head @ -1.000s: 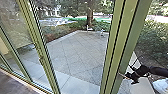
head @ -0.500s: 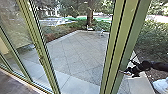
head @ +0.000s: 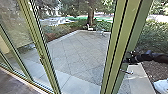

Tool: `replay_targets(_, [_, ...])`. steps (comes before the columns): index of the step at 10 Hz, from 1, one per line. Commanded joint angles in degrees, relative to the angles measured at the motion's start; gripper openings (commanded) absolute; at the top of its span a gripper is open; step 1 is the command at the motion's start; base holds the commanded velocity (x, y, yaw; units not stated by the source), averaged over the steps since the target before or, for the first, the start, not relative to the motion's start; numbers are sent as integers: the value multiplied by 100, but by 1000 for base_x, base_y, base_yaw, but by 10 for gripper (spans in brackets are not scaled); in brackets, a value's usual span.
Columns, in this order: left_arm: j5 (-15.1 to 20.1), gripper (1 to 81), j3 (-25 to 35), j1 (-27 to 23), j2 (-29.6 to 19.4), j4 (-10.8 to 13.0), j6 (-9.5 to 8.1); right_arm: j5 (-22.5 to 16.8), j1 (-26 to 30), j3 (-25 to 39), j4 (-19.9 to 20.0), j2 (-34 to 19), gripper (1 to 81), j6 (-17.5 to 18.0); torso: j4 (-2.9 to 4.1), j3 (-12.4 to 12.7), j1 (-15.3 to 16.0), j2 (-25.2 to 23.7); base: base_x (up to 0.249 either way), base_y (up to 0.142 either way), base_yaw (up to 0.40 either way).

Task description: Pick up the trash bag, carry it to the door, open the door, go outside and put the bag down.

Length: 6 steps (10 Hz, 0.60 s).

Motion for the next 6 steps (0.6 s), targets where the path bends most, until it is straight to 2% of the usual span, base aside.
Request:
replay_targets(1, [444, 10, 38, -68, 21, 34, 16, -597, 1177, 469, -857, -608, 811, 128, 0, 0, 0, 0, 0, 0, 0])
replay_targets(4, [479, 10, 38, -86, 30, 43, 16, -1229, 1511, 1086, -1349, -1154, 811, 41, 5, 0, 2, 2, 0, 0, 0])
replay_targets(6, [505, 10, 38, -112, 39, 35, 7, -1598, 1757, 1130, -1692, -1260, 811, -20, 5, 0, 4, 2, 0, 0, 0])
